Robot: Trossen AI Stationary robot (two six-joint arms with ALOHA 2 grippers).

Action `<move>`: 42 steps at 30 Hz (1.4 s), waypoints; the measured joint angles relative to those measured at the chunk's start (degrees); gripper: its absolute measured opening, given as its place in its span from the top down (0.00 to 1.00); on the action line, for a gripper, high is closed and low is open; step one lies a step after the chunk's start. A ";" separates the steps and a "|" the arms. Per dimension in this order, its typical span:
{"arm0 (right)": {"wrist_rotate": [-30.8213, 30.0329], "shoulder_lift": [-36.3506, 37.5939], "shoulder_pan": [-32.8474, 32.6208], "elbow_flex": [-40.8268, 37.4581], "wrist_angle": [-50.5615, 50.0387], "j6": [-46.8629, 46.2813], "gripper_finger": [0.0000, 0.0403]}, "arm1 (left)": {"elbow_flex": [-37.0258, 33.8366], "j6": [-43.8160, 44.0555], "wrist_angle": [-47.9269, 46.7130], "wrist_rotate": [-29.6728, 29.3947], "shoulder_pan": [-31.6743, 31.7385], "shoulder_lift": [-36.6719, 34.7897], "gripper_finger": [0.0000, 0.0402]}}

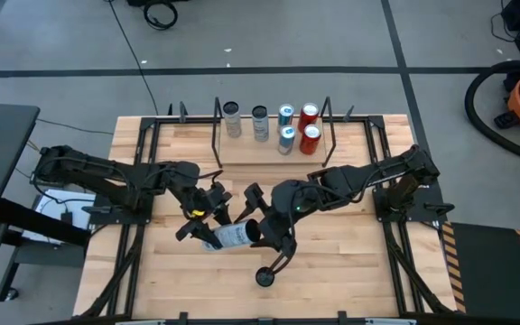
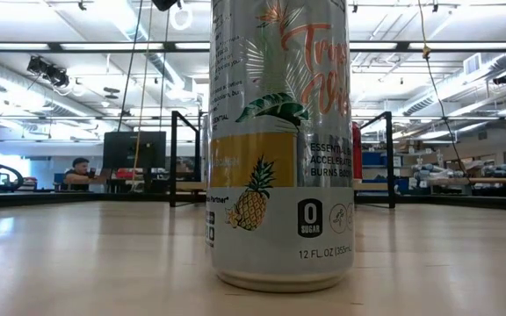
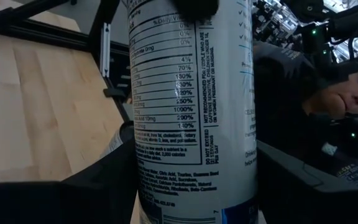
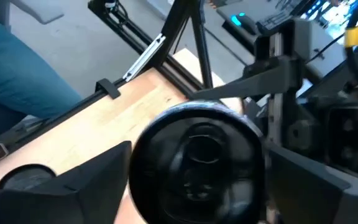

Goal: Place canned beverage on shelf
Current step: Put the white blue soda can on the shelf aligned with the white blue soda can

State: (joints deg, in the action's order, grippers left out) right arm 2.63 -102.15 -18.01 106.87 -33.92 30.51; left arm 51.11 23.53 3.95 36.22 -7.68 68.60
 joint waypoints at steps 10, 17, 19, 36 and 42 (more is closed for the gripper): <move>-0.12 0.04 0.07 0.02 -0.02 0.60 0.33 | 0.00 -0.25 -0.31 0.05 1.09 0.00 0.35; -0.24 0.15 0.05 0.07 -1.28 0.98 0.33 | 0.00 -1.88 -0.45 -1.11 1.62 0.02 0.31; -0.28 0.15 0.05 0.07 -1.47 0.98 0.33 | 0.00 -3.11 -0.53 -1.40 1.64 0.02 0.28; -10.89 -0.07 0.56 -0.07 -4.03 -2.67 0.33 | 0.17 -6.77 -5.85 -3.21 4.66 -1.17 0.22; -12.34 -0.02 5.12 0.04 -5.93 -6.16 0.33 | 0.13 -8.55 -11.12 -3.88 9.65 -3.18 0.22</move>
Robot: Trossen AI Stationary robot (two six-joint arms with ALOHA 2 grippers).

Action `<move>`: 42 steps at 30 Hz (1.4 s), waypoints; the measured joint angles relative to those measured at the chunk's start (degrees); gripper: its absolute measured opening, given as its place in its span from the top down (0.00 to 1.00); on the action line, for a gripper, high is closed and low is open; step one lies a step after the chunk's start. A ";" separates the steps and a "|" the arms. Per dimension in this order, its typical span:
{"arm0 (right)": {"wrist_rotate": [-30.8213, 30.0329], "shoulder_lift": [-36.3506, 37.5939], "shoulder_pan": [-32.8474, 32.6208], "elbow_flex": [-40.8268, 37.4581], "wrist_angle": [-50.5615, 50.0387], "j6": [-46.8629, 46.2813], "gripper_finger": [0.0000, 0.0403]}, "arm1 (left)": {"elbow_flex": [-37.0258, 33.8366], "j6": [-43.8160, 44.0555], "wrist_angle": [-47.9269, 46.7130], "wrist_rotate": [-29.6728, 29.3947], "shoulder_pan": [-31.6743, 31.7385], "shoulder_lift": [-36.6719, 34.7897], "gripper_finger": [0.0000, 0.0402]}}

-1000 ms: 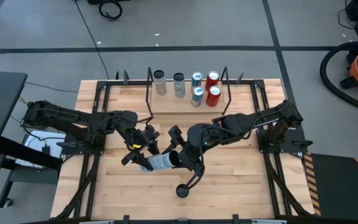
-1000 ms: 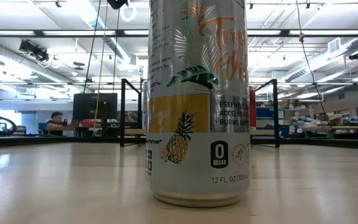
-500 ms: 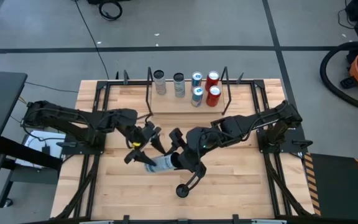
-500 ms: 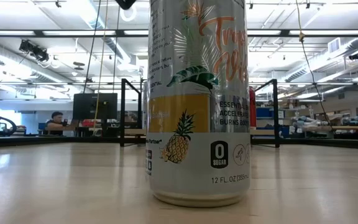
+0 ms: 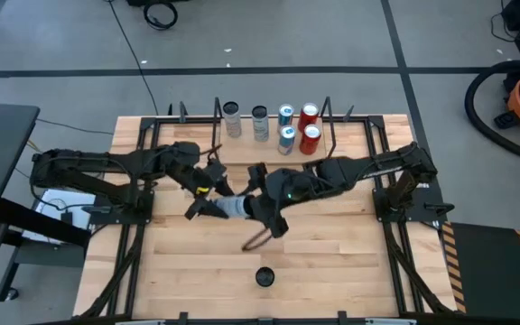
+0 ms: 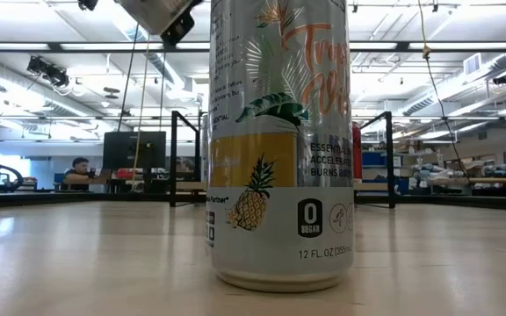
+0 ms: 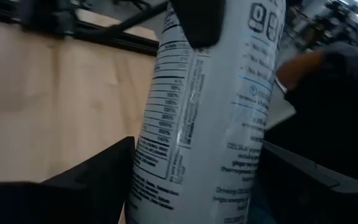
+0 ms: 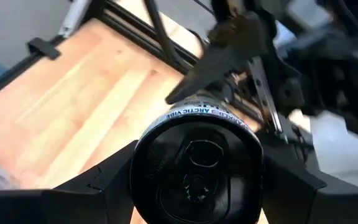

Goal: Place canned beverage on shelf
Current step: Put the white blue soda can on the shelf aligned with the white blue soda can

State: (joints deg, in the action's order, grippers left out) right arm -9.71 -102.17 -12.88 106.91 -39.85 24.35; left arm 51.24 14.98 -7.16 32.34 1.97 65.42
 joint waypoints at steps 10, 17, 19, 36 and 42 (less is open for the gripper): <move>4.23 0.33 6.95 0.08 -5.99 -5.75 0.33 | -0.15 -3.57 -6.80 -5.22 9.13 -3.60 0.22; 0.78 0.12 7.13 -0.13 -7.22 -4.90 0.33 | -0.04 -3.94 -6.54 -6.72 11.75 -3.59 0.22; 0.69 0.15 7.15 -0.11 -7.49 -4.60 0.33 | -0.04 -3.60 -6.85 -6.68 11.62 -3.53 0.22; -0.41 0.15 21.06 -0.09 -16.86 -7.26 0.33 | -0.07 -2.76 -8.25 -6.32 11.66 -3.60 0.22; 1.74 0.15 25.65 -0.02 -17.24 -6.82 0.33 | -0.07 -2.78 -8.23 -6.38 11.66 -3.60 0.22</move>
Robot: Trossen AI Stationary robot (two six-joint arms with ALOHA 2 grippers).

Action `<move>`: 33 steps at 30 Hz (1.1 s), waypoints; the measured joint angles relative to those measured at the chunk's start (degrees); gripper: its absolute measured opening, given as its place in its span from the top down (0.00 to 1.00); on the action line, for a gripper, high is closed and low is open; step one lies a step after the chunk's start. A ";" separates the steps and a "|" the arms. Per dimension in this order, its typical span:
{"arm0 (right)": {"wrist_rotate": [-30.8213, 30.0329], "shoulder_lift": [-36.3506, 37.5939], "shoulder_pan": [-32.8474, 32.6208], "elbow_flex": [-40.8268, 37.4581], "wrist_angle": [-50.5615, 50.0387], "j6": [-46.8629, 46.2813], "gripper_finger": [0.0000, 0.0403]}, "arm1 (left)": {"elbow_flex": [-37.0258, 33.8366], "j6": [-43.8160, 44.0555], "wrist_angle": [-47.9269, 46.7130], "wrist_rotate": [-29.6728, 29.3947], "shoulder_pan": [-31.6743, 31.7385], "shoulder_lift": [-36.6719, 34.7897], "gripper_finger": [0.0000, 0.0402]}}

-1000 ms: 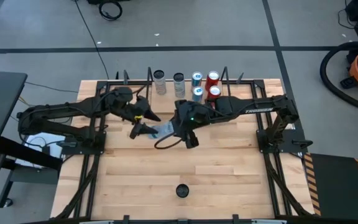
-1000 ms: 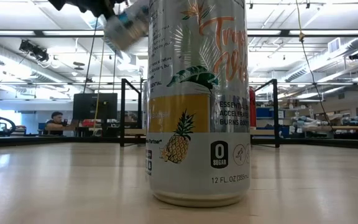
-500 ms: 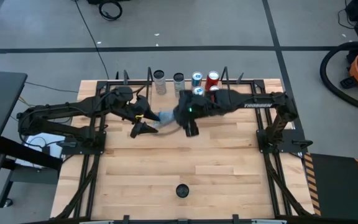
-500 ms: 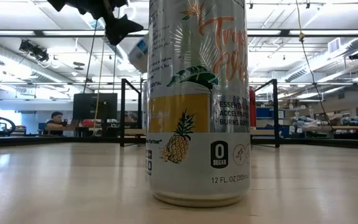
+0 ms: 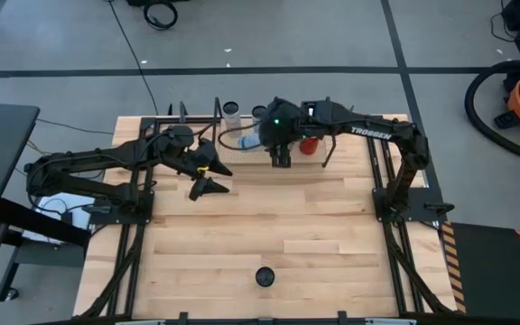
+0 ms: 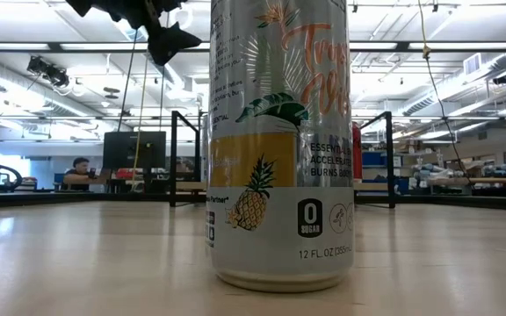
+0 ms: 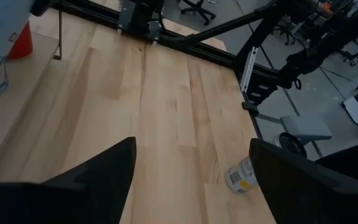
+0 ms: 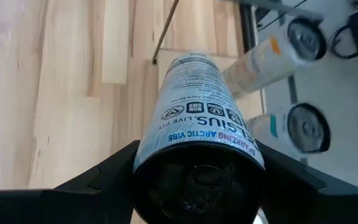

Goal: Place canned beverage on shelf
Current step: Put the white blue soda can on the shelf aligned with the white blue soda can

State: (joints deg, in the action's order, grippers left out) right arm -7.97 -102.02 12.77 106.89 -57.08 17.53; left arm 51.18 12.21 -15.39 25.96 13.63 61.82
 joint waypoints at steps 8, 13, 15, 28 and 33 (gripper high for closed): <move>5.29 0.00 3.37 0.00 -9.59 -5.80 0.33 | -0.02 -1.22 0.05 -2.46 0.00 0.02 0.22; 11.35 0.00 0.84 0.04 -15.17 -7.54 0.33 | -0.02 -1.33 0.06 -6.14 0.02 0.02 0.22; 12.62 0.00 -0.46 0.04 -18.68 -8.50 0.33 | -0.02 -1.33 0.06 -6.19 0.02 0.02 0.22; 14.12 0.00 -5.18 -3.97 -27.76 -20.40 0.33 | -0.02 -1.33 0.06 -6.24 0.02 0.04 0.22; 16.33 -0.08 -5.42 -9.96 -24.33 -20.40 0.32 | -0.04 -1.40 0.08 -6.23 0.02 0.04 0.22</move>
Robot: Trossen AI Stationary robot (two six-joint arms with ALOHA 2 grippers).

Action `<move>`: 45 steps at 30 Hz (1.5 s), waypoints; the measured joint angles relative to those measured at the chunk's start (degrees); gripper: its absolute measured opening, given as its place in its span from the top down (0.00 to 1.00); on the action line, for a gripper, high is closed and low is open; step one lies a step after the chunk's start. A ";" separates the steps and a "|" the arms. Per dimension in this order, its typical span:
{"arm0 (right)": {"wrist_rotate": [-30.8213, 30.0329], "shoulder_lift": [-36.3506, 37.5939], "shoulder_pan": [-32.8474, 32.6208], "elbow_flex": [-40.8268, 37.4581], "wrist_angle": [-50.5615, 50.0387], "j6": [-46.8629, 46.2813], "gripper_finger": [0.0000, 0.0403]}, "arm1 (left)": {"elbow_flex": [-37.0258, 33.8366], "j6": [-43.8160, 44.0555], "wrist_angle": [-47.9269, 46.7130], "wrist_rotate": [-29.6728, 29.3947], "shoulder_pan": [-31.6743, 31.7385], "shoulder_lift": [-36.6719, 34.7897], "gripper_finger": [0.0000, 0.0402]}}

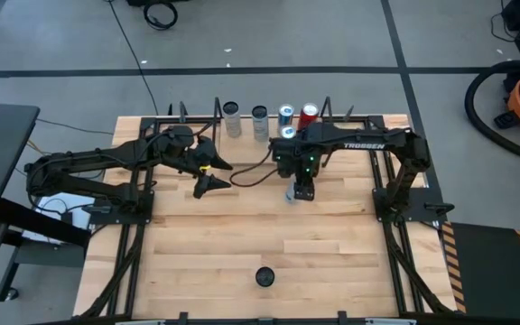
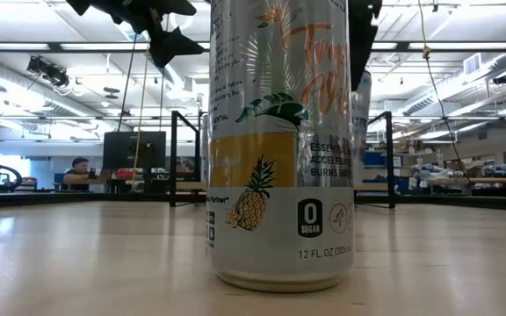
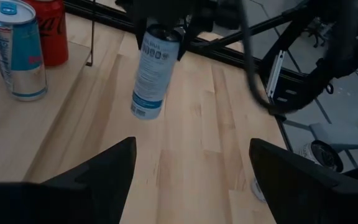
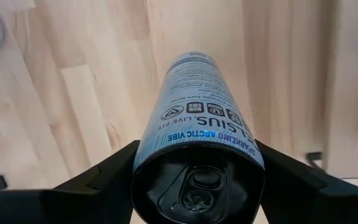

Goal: Place canned beverage on shelf
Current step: Put the white blue soda can on the shelf aligned with the white blue soda can

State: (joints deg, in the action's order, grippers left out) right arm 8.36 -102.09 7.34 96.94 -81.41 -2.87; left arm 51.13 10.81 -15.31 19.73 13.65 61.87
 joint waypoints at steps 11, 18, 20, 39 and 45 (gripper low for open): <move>-2.33 0.34 0.14 -9.58 4.08 0.03 0.32 | 0.00 -1.47 0.03 -0.02 -0.01 0.00 0.22; -2.45 0.40 0.16 -9.93 5.36 1.79 0.29 | 0.00 -2.47 0.04 -0.02 0.00 0.00 0.22; -2.54 0.36 0.20 -9.93 6.33 1.84 0.27 | 0.00 -2.47 0.02 -0.02 0.00 0.00 0.22; -4.19 -0.05 -0.95 -10.26 8.34 1.09 0.24 | 0.00 -2.51 -0.94 -0.02 0.00 0.01 0.22; -4.31 -0.03 -1.50 -10.21 8.14 2.72 0.29 | 0.00 -2.51 -1.06 -0.02 -0.01 0.01 0.22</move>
State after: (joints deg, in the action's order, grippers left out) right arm 4.05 -102.13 5.84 86.72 -73.27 -0.16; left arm 51.13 8.29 -16.37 19.70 13.64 61.87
